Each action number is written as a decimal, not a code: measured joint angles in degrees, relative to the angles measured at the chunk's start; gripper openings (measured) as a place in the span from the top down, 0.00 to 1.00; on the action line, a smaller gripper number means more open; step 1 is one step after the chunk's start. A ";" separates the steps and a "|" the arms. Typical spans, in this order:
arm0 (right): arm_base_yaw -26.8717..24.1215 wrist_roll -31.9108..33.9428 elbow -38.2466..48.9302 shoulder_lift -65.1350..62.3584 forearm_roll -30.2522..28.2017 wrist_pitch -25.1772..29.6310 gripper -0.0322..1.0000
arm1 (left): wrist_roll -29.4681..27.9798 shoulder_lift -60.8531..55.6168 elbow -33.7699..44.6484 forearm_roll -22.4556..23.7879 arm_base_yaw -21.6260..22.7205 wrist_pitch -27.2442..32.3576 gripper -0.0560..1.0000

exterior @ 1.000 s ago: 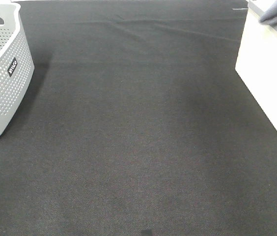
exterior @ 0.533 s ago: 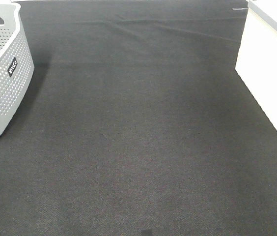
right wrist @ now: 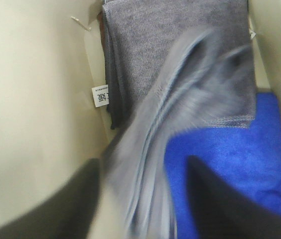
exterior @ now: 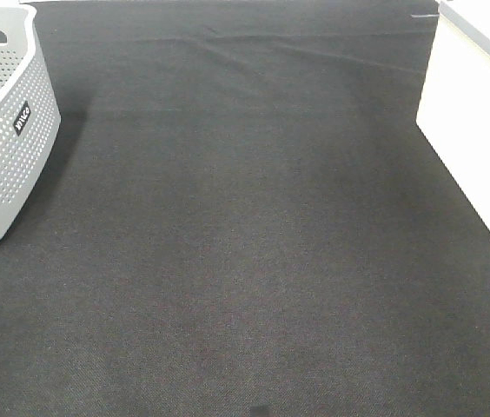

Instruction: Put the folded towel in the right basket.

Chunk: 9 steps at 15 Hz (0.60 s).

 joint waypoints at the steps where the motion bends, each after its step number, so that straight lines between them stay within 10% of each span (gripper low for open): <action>1: 0.00 0.23 0.00 0.00 0.29 0.00 0.33 | 0.00 0.00 0.00 0.00 0.00 0.00 0.02; 9: 10.77 -0.23 0.00 -3.15 -2.23 0.00 0.26 | 0.00 0.00 0.00 0.00 0.00 0.00 0.02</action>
